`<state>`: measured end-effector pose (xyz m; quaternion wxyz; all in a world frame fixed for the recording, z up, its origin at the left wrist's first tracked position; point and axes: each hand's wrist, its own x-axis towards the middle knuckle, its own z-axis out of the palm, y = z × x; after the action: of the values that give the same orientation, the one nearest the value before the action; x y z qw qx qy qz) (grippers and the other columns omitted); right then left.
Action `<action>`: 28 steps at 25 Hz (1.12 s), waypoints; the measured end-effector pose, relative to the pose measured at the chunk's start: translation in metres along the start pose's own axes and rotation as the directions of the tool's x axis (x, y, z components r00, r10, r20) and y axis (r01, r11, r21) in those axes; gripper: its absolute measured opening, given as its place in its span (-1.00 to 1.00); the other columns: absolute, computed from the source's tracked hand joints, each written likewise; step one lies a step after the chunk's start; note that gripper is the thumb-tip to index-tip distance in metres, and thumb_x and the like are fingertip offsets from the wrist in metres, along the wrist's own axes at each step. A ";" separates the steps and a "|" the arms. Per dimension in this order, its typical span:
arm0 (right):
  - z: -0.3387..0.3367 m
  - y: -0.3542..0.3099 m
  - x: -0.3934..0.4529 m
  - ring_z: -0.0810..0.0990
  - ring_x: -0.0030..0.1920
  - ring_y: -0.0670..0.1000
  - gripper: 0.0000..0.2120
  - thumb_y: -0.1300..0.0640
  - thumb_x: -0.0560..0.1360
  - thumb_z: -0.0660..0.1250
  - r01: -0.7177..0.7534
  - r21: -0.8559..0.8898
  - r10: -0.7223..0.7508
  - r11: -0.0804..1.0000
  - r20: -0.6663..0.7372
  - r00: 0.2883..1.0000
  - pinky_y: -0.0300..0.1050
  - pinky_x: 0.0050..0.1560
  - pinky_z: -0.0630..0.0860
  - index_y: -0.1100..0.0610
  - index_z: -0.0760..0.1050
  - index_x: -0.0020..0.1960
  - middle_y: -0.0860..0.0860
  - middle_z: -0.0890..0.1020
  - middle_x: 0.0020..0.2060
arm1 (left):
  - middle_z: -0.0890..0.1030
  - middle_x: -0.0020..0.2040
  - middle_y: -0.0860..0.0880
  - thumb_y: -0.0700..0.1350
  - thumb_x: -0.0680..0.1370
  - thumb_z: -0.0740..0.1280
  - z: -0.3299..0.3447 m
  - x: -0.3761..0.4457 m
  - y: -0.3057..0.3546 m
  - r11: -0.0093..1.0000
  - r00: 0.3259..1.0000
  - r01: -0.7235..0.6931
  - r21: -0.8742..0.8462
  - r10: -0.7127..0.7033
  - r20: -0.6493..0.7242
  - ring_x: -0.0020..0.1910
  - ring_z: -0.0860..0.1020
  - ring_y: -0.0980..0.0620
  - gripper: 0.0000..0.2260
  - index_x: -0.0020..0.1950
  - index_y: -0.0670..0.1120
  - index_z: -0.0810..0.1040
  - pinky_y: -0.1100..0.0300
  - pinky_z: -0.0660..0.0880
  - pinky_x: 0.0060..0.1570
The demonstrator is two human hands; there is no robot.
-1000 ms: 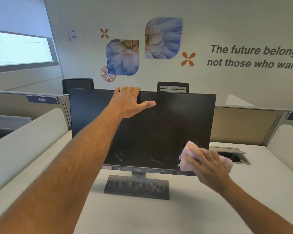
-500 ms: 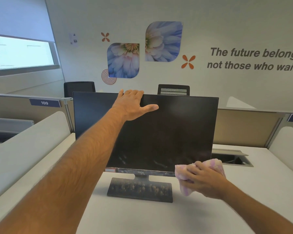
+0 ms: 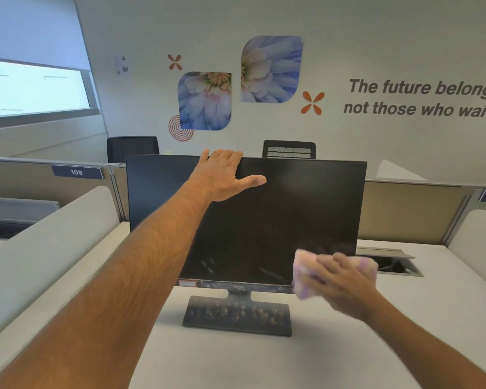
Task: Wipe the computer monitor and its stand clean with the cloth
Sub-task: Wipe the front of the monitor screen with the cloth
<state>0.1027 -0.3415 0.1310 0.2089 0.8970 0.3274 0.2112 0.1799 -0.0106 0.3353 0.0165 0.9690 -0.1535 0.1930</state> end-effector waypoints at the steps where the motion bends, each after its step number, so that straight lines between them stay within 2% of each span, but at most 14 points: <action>1: -0.009 0.000 0.005 0.56 0.09 0.25 -0.27 0.19 0.15 0.65 -0.125 0.048 0.126 0.991 -0.019 0.992 0.18 -0.03 0.59 0.05 0.52 0.28 0.17 0.51 0.26 | 0.23 0.58 -0.07 0.57 0.38 -0.10 0.000 0.000 0.000 1.000 1.000 -0.002 0.000 0.002 0.003 0.56 0.16 -0.13 -0.03 0.59 -0.05 0.16 -0.26 -0.04 0.54; 3: -0.011 -0.010 0.008 0.55 0.08 0.24 -0.29 0.17 0.14 0.65 -0.118 0.016 0.119 0.993 -0.027 0.993 0.17 -0.03 0.58 0.04 0.54 0.26 0.17 0.53 0.25 | 0.22 0.59 -0.07 0.57 0.37 -0.11 0.001 0.000 0.000 1.000 1.000 -0.005 0.000 0.005 0.007 0.57 0.16 -0.13 -0.02 0.60 -0.05 0.15 -0.26 -0.04 0.54; 6: 0.011 -0.026 -0.009 0.55 0.08 0.20 -0.18 0.11 0.12 0.69 0.215 -0.044 -0.208 0.976 0.127 0.970 0.16 -0.01 0.61 -0.02 0.44 0.31 0.10 0.48 0.26 | 0.21 0.60 -0.07 0.57 0.38 -0.11 0.001 -0.001 -0.002 1.000 1.000 -0.008 0.009 0.008 0.002 0.58 0.14 -0.12 -0.03 0.60 -0.04 0.13 -0.26 -0.05 0.54; 7: 0.011 -0.024 -0.010 0.55 0.09 0.20 -0.15 0.10 0.11 0.70 0.189 -0.035 -0.184 0.981 0.123 0.975 0.16 -0.01 0.61 -0.03 0.42 0.32 0.09 0.47 0.27 | 0.20 0.60 -0.06 0.57 0.38 -0.11 0.001 -0.001 -0.003 1.000 1.000 -0.008 0.009 0.008 0.002 0.58 0.13 -0.12 -0.03 0.60 -0.03 0.13 -0.26 -0.06 0.54; 10: 0.001 -0.024 0.004 0.55 0.09 0.21 -0.17 0.13 0.10 0.69 -0.145 0.114 0.147 0.983 -0.012 0.989 0.18 -0.01 0.61 0.00 0.44 0.30 0.13 0.51 0.26 | 0.19 0.60 -0.06 0.57 0.37 -0.12 0.001 -0.002 -0.006 1.000 1.000 -0.011 0.011 0.011 0.003 0.58 0.12 -0.12 -0.03 0.61 -0.02 0.12 -0.27 -0.06 0.54; 11: -0.004 -0.027 0.008 0.54 0.09 0.21 -0.19 0.12 0.08 0.70 -0.166 0.116 0.172 0.979 -0.041 0.984 0.17 -0.03 0.61 0.01 0.47 0.28 0.13 0.52 0.26 | 0.19 0.60 -0.06 0.58 0.37 -0.12 0.001 -0.002 -0.006 1.000 1.000 -0.012 0.013 0.012 0.004 0.58 0.12 -0.12 -0.03 0.61 -0.02 0.12 -0.27 -0.06 0.53; 15: -0.005 -0.038 0.002 0.52 0.03 0.16 -0.14 0.01 -0.06 0.74 0.169 -0.025 -0.168 0.985 0.046 0.985 0.12 -0.12 0.65 -0.06 0.56 0.21 0.07 0.54 0.18 | 0.19 0.60 -0.06 0.58 0.37 -0.12 0.002 -0.002 -0.007 1.000 1.000 -0.016 0.016 0.016 0.000 0.58 0.12 -0.12 -0.03 0.61 -0.02 0.12 -0.27 -0.06 0.53; 16: -0.008 -0.033 0.003 0.54 0.01 0.16 -0.15 0.01 -0.09 0.74 0.149 -0.031 -0.147 0.988 0.047 0.988 0.11 -0.13 0.66 -0.07 0.58 0.19 0.06 0.55 0.16 | 0.19 0.60 -0.06 0.58 0.37 -0.12 0.001 -0.002 -0.008 1.000 1.000 -0.014 0.014 0.014 0.003 0.58 0.12 -0.12 -0.03 0.61 -0.01 0.11 -0.28 -0.06 0.53; 19: -0.013 -0.026 0.019 0.54 0.06 0.19 -0.19 0.10 0.02 0.72 -0.122 0.091 0.126 0.988 -0.036 0.991 0.15 -0.06 0.63 -0.01 0.53 0.24 0.13 0.56 0.21 | 0.18 0.60 -0.06 0.58 0.36 -0.13 0.001 -0.003 -0.012 1.000 1.000 -0.009 0.015 0.009 0.009 0.58 0.11 -0.12 -0.02 0.61 -0.01 0.11 -0.28 -0.06 0.53; 20: -0.013 -0.029 0.021 0.53 0.08 0.20 -0.19 0.11 0.06 0.70 -0.123 0.087 0.125 0.989 -0.023 0.992 0.16 -0.04 0.61 0.00 0.50 0.26 0.14 0.55 0.22 | 0.19 0.60 -0.06 0.58 0.36 -0.13 0.001 -0.003 -0.012 1.000 1.000 -0.009 0.016 0.008 0.010 0.58 0.11 -0.12 -0.02 0.61 -0.01 0.11 -0.28 -0.06 0.53; 23: 0.000 -0.043 0.010 0.55 0.05 0.18 -0.19 0.05 0.04 0.71 0.186 -0.039 -0.182 0.982 0.091 0.979 0.12 -0.06 0.63 -0.02 0.50 0.25 0.09 0.51 0.21 | 0.20 0.60 -0.06 0.58 0.36 -0.14 0.001 -0.004 -0.014 1.000 1.000 -0.007 0.016 0.007 0.003 0.58 0.12 -0.12 -0.02 0.60 -0.01 0.13 -0.28 -0.06 0.53; 24: -0.003 -0.044 0.007 0.57 0.04 0.17 -0.17 0.03 0.02 0.72 0.217 -0.049 -0.210 0.975 0.107 0.972 0.11 -0.06 0.64 -0.03 0.51 0.24 0.08 0.51 0.20 | 0.20 0.60 -0.06 0.58 0.36 -0.14 0.000 -0.005 -0.015 1.000 1.000 -0.007 0.016 0.007 0.003 0.58 0.12 -0.12 -0.02 0.60 -0.01 0.13 -0.28 -0.06 0.53; 25: -0.004 -0.040 0.009 0.58 0.04 0.17 -0.17 0.04 0.01 0.73 0.189 -0.052 -0.184 0.981 0.087 0.979 0.12 -0.06 0.64 -0.03 0.52 0.24 0.08 0.52 0.20 | 0.20 0.60 -0.06 0.58 0.36 -0.14 0.000 -0.005 -0.016 1.000 1.000 -0.006 0.015 0.006 0.004 0.58 0.12 -0.11 -0.02 0.61 -0.01 0.12 -0.28 -0.07 0.53; 28: -0.010 -0.031 0.024 0.57 0.10 0.22 -0.22 0.11 0.09 0.69 -0.123 0.067 0.124 0.990 -0.011 0.992 0.19 0.01 0.61 0.01 0.52 0.28 0.14 0.53 0.26 | 0.19 0.60 -0.06 0.58 0.35 -0.14 0.000 -0.006 -0.019 1.000 1.000 0.001 0.014 -0.001 0.009 0.58 0.12 -0.12 -0.02 0.61 -0.01 0.12 -0.28 -0.07 0.53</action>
<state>0.0992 -0.3014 0.1292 0.1628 0.9203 0.2795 0.2198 0.1804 0.0095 0.3340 0.0093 0.9700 -0.1517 0.1897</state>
